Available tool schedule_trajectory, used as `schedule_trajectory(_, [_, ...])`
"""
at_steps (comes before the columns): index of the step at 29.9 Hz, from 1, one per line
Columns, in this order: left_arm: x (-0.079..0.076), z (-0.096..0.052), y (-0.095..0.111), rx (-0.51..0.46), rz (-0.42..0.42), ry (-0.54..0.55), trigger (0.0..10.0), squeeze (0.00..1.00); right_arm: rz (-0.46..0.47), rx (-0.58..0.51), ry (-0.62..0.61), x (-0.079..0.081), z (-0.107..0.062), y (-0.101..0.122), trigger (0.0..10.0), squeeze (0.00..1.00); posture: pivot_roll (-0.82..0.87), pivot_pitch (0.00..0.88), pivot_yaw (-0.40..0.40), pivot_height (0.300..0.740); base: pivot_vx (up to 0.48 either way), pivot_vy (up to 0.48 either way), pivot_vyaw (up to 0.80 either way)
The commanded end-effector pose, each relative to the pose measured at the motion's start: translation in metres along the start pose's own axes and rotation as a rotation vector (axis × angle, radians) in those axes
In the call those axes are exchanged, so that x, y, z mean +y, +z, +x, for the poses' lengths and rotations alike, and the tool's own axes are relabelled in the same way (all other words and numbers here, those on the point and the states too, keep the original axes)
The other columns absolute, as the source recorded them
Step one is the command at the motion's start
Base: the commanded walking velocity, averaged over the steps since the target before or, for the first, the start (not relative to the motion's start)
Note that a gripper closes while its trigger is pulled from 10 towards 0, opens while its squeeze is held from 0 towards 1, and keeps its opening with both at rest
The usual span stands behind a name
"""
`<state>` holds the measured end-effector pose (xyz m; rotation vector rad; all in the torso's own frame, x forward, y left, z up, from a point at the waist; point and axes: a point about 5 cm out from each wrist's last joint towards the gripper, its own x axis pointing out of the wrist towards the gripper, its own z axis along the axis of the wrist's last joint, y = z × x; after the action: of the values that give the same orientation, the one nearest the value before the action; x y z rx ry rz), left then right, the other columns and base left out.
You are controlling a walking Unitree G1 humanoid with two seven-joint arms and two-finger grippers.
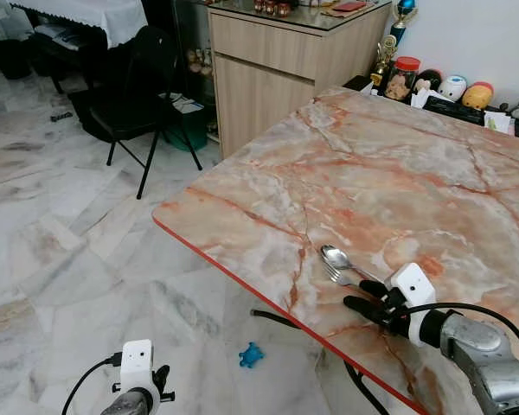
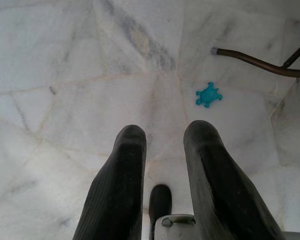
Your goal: Setting the table
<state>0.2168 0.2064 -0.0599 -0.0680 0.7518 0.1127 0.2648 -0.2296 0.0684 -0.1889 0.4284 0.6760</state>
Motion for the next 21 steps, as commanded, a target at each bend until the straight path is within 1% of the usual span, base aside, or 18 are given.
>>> schedule_trajectory(1, [0.003,0.000,-0.002,0.016,-0.013,0.010,10.0,0.00,0.016,0.006,0.030,0.004,-0.001,-0.001,10.0,0.00,0.06,0.006,-0.005,0.740,0.000,0.000,0.00])
schedule_trajectory(9, [0.003,0.000,-0.002,0.019,-0.016,0.009,10.0,0.00,0.011,0.009,0.078,0.010,-0.001,0.002,10.0,0.00,0.07,0.006,-0.006,0.740,0.000,0.000,0.00])
schedule_trajectory(13, [0.002,0.000,-0.001,0.016,-0.016,0.007,10.0,0.00,-0.011,0.013,0.056,0.007,-0.002,0.004,10.0,0.00,0.06,0.007,-0.005,0.740,0.000,0.000,0.00])
schedule_trajectory(16, [0.002,0.000,0.000,0.011,-0.015,0.007,10.0,0.00,-0.036,0.011,0.003,0.000,-0.003,0.005,10.0,0.00,0.06,0.008,-0.005,0.740,0.000,0.000,0.00])
schedule_trajectory(21, [0.002,0.000,0.000,0.008,-0.016,0.005,10.0,0.00,-0.037,0.001,-0.004,-0.002,-0.004,0.006,10.0,0.00,0.06,0.008,-0.004,0.740,0.000,0.000,0.00])
